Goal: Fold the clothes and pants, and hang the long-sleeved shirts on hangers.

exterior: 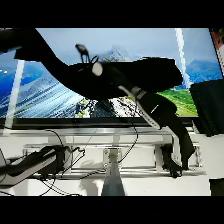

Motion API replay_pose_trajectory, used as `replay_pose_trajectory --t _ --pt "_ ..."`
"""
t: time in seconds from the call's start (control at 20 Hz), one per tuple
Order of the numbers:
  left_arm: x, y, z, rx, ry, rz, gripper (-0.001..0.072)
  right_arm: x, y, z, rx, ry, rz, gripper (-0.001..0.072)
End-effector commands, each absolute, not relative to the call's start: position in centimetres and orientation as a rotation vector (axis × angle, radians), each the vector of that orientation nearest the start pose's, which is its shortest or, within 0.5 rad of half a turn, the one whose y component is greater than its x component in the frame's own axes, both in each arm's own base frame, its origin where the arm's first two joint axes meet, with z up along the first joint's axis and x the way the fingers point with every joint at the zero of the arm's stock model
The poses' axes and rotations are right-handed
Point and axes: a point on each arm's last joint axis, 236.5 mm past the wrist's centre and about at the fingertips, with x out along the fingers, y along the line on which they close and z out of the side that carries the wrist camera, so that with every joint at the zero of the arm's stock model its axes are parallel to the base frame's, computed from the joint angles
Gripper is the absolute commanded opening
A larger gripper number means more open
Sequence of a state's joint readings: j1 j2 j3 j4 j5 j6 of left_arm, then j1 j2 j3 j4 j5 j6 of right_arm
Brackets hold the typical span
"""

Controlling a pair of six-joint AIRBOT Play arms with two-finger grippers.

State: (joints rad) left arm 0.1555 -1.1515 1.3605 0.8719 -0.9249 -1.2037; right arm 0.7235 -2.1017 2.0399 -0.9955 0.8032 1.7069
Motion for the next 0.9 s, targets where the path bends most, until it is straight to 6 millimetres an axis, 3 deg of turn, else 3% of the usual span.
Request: replay_pose_trajectory --t 0.0,0.15,0.3,0.35,0.4,0.45,0.55,0.6,0.7,0.85 --pt "46.8 -9.8 17.7 -0.308 0.678 -0.441 0.0008 48.4 42.1 1.2 0.274 1.071 0.681 0.0017" --pt "46.3 -18.8 11.2 -0.274 0.841 -0.598 0.0008 53.2 33.4 5.9 0.345 1.006 0.568 0.0017" --pt "44.4 -27.9 5.6 -0.254 0.943 -0.726 0.0014 55.4 26.2 9.3 0.390 0.967 0.479 0.0017" --pt "44.2 -29.6 4.4 -0.232 0.945 -0.738 0.0196 55.5 24.5 9.6 0.396 0.975 0.459 0.0017" --pt "43.9 -30.4 3.9 -0.221 0.949 -0.746 0.0570 55.3 23.1 9.6 0.398 0.994 0.442 0.0017" --pt "43.7 -30.5 3.7 -0.215 0.955 -0.751 0.0689 55.1 21.8 9.2 0.398 1.027 0.426 0.0017" --pt "43.6 -28.1 3.9 -0.182 0.983 -0.734 0.0689 54.5 19.6 7.7 0.346 1.081 0.401 0.0017" --pt "43.7 -25.6 3.8 -0.139 1.009 -0.706 0.0686 54.1 18.8 7.0 0.325 1.105 0.396 0.0017" --pt "44.2 -19.2 3.5 -0.094 1.058 -0.615 0.0684 53.7 18.4 6.2 0.324 1.134 0.387 0.0017" --pt "44.4 -9.2 2.3 -0.155 1.148 -0.451 0.0682 53.4 19.6 6.1 0.309 1.134 0.408 0.0017"
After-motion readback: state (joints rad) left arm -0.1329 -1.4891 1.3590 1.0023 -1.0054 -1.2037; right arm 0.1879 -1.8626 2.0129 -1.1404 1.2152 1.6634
